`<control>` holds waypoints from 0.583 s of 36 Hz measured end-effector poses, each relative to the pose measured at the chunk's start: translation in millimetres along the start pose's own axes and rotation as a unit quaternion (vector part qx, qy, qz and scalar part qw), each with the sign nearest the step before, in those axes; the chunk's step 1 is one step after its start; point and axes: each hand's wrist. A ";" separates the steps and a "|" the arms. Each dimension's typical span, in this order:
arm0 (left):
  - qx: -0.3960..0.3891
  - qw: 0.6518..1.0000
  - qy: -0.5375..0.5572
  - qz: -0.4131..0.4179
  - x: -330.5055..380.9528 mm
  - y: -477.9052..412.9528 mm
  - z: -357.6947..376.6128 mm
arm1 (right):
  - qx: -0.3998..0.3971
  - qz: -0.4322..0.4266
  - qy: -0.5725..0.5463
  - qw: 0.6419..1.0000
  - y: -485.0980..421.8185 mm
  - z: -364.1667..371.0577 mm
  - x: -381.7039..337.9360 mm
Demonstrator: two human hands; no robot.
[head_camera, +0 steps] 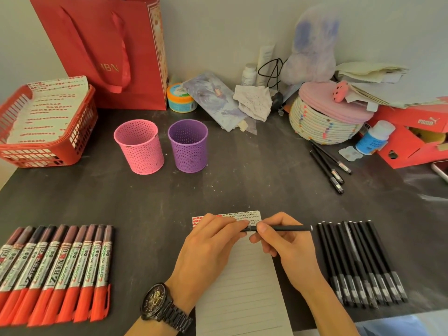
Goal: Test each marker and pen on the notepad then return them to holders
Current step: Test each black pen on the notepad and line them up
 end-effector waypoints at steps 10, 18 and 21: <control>-0.009 0.999 -0.014 -0.029 2.0 -3.9 0.9 | -0.002 0.015 0.028 0.999 2.4 6.6 -5.9; -0.075 0.985 -0.022 -0.156 2.5 -3.0 -1.5 | 0.067 0.025 0.007 0.997 13.2 -10.0 -19.5; -0.089 0.982 -0.028 -0.165 1.5 -1.2 -0.7 | 0.091 0.046 -0.019 0.995 22.3 -35.2 -32.0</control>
Point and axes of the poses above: each hand's wrist, its own y-axis away from the middle knuckle, its own z-axis out of the palm, x = y × z, and after that the axes turned 2 degrees about z, right-handed
